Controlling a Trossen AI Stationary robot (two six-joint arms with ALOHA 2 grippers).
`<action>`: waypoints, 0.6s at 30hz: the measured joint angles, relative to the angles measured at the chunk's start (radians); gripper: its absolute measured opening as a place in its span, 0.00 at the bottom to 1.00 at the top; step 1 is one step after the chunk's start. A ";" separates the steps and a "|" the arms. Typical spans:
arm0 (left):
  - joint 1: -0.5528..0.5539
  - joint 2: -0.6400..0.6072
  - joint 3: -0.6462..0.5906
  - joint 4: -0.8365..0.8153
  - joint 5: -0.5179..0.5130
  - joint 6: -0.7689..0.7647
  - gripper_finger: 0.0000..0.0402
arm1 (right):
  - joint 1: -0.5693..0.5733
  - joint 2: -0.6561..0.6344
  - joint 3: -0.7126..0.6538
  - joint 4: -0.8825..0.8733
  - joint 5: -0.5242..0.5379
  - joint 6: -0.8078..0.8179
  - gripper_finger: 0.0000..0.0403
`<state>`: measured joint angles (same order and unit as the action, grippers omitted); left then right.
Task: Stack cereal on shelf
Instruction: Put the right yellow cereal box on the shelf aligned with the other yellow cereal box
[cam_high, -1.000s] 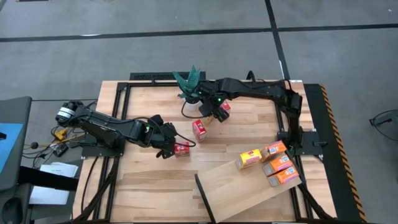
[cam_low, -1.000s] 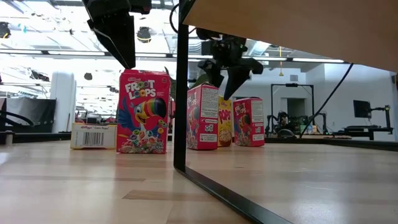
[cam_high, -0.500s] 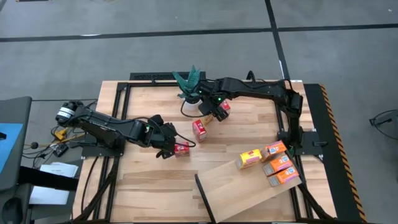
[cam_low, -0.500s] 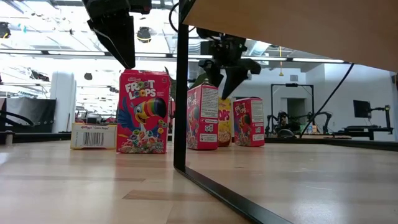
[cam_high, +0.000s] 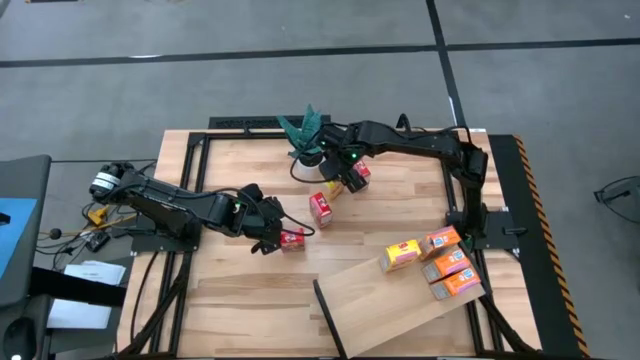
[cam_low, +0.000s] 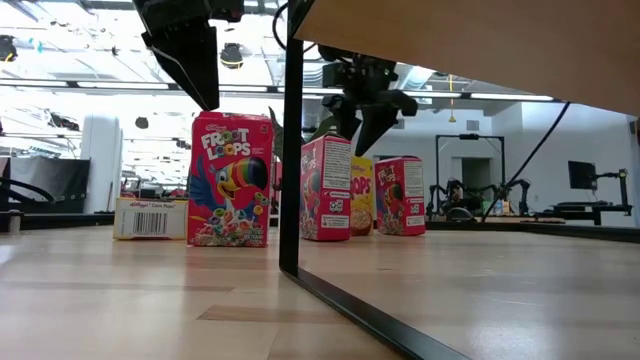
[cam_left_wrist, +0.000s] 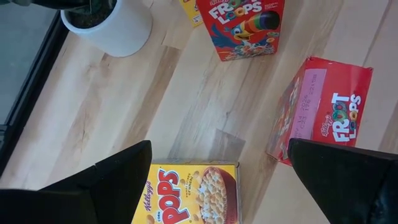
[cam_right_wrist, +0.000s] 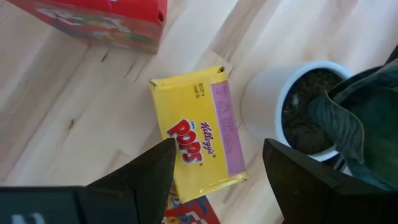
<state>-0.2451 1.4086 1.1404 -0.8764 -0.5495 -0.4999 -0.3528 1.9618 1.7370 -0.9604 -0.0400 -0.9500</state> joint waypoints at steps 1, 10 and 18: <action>0.000 0.000 0.000 0.000 -0.001 0.001 0.92 | -0.003 0.005 0.000 0.000 -0.009 0.001 0.67; 0.000 0.000 0.000 0.000 -0.001 -0.001 0.92 | -0.014 0.016 0.003 0.003 -0.037 0.002 0.67; 0.000 0.000 0.000 0.000 -0.014 -0.001 0.92 | -0.015 0.007 0.101 -0.049 -0.068 0.060 0.67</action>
<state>-0.2451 1.4086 1.1404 -0.8768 -0.5636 -0.5011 -0.3676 1.9691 1.8381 -1.0091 -0.1080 -0.8903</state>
